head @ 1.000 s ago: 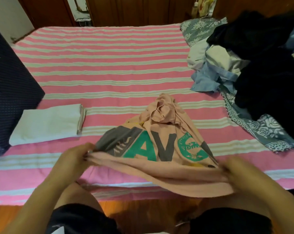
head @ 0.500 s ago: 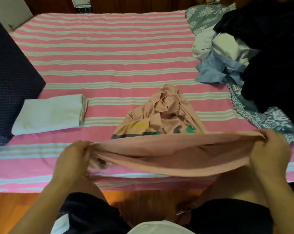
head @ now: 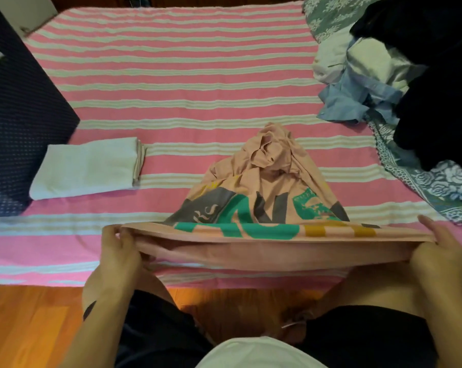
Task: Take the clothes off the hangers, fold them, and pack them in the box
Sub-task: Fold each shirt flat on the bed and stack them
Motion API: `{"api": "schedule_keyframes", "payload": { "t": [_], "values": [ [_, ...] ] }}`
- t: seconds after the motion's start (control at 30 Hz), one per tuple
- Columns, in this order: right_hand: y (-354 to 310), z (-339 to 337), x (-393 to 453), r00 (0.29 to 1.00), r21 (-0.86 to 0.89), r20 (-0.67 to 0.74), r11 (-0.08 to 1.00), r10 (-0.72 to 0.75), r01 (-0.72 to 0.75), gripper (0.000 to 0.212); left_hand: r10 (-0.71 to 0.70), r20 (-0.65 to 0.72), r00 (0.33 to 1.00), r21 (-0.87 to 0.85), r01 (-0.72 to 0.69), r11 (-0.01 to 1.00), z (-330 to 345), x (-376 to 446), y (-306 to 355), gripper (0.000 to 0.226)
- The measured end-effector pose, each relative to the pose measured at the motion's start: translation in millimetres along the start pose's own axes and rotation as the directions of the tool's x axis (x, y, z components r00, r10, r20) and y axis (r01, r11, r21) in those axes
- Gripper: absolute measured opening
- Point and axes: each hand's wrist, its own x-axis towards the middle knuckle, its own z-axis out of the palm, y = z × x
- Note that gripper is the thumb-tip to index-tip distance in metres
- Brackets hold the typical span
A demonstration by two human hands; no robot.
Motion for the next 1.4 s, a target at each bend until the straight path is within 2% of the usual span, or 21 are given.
{"api": "schedule_keyframes", "payload": {
  "t": [0.1,0.2,0.3,0.43,0.5,0.6,0.7,0.77,0.83,0.87,0.9,0.97,1.03,1.13,1.2,1.27,1.3,1.33,1.4],
  "values": [
    [-0.5,-1.2,-5.9,0.993,-0.116,0.109,0.992,-0.036,0.049,0.046,0.017,0.162,0.987,-0.054,-0.008,0.999,16.9,-12.1,-3.3,0.017],
    [-30.8,0.8,-31.6,0.987,-0.192,0.158,0.98,-0.027,0.057,0.032,0.063,0.224,0.973,-0.013,-0.062,0.998,31.9,-12.0,-16.6,0.026],
    [-29.1,4.1,-32.8,0.985,-0.191,0.155,0.976,-0.077,0.106,0.022,0.037,0.255,0.966,-0.035,-0.029,0.999,41.8,-16.3,-19.4,0.039],
    [-23.0,4.9,-30.7,0.989,-0.204,0.129,0.975,-0.066,0.091,0.012,-0.016,0.149,0.989,-0.06,0.025,0.998,49.4,-19.0,-28.9,0.046],
    [-22.9,0.5,-28.2,0.997,-0.204,0.072,0.978,-0.033,0.048,0.018,-0.01,0.021,1.0,-0.086,0.012,0.996,41.7,-17.8,-30.3,0.038],
    [-20.2,-8.1,-24.5,0.999,-0.111,-0.041,0.994,0.018,-0.022,0.023,0.02,-0.159,0.987,-0.083,-0.034,0.996,12.9,-9.9,-24.9,0.025],
    [27.7,-8.9,20.4,1.0,-0.12,-0.008,0.992,0.022,-0.023,0.033,0.04,-0.157,0.987,-0.145,-0.063,0.987,-21.0,-7.2,-11.8,0.029],
    [27.9,-9.3,25.7,0.998,-0.052,0.065,0.999,0.01,-0.007,0.039,-0.03,-0.047,0.998,-0.321,0.013,0.947,-32.6,-10.3,-0.5,0.028],
    [-15.1,-4.8,-5.0,0.992,0.191,0.122,0.981,0.014,-0.038,0.04,-0.181,0.13,0.975,-0.578,0.223,0.785,-32.1,-10.8,9.2,0.029],
    [-33.2,0.9,-17.4,0.987,0.304,0.155,0.949,0.036,-0.082,0.041,-0.22,0.183,0.958,-0.643,0.286,0.71,-29.7,-7.6,11.7,0.029],
    [-50.9,5.7,-27.7,0.976,0.408,0.215,0.907,0.02,-0.108,0.041,-0.209,0.208,0.955,-0.661,0.295,0.69,-26.6,0.1,13.8,0.029],
    [-89.8,16.5,-29.0,0.968,0.492,0.246,0.867,-0.048,-0.082,0.042,-0.12,0.221,0.968,-0.624,0.235,0.745,-18.5,25.9,29.2,0.03],
    [-137.7,31.3,-14.6,0.956,0.539,0.287,0.834,-0.055,-0.114,0.037,-0.068,0.232,0.97,-0.573,0.193,0.797,-8.2,60.6,61.0,0.029],
    [-226.2,46.5,28.7,0.907,0.517,0.42,0.829,-0.029,-0.213,0.026,-0.077,0.25,0.965,-0.542,0.206,0.815,-4.3,113.7,143.5,0.03],
    [-290.4,30.4,60.7,0.914,0.486,0.402,0.858,-0.047,-0.17,0.028,-0.023,0.191,0.981,-0.535,0.124,0.836,-28.5,149.2,218.5,0.036],
    [-371.4,-18.7,84.5,0.952,0.592,0.266,0.805,-0.153,-0.036,0.03,0.163,-0.011,0.987,-0.527,-0.144,0.838,-89.7,177.4,312.4,0.03],
    [-411.6,-48.8,91.0,0.958,0.675,0.184,0.737,-0.22,0.04,0.03,0.274,-0.144,0.951,-0.531,-0.308,0.789,-126.5,193.8,357.1,0.017],
    [-449.0,-79.0,91.8,0.952,0.749,0.094,0.65,-0.293,0.126,0.032,0.367,-0.268,0.891,-0.527,-0.454,0.718,-160.8,212.9,396.0,0.019],
    [-506.8,-129.9,79.7,0.91,0.833,-0.031,0.493,-0.412,0.252,0.036,0.467,-0.405,0.786,-0.512,-0.618,0.596,-220.6,227.5,457.8,0.022]
  ]
}}
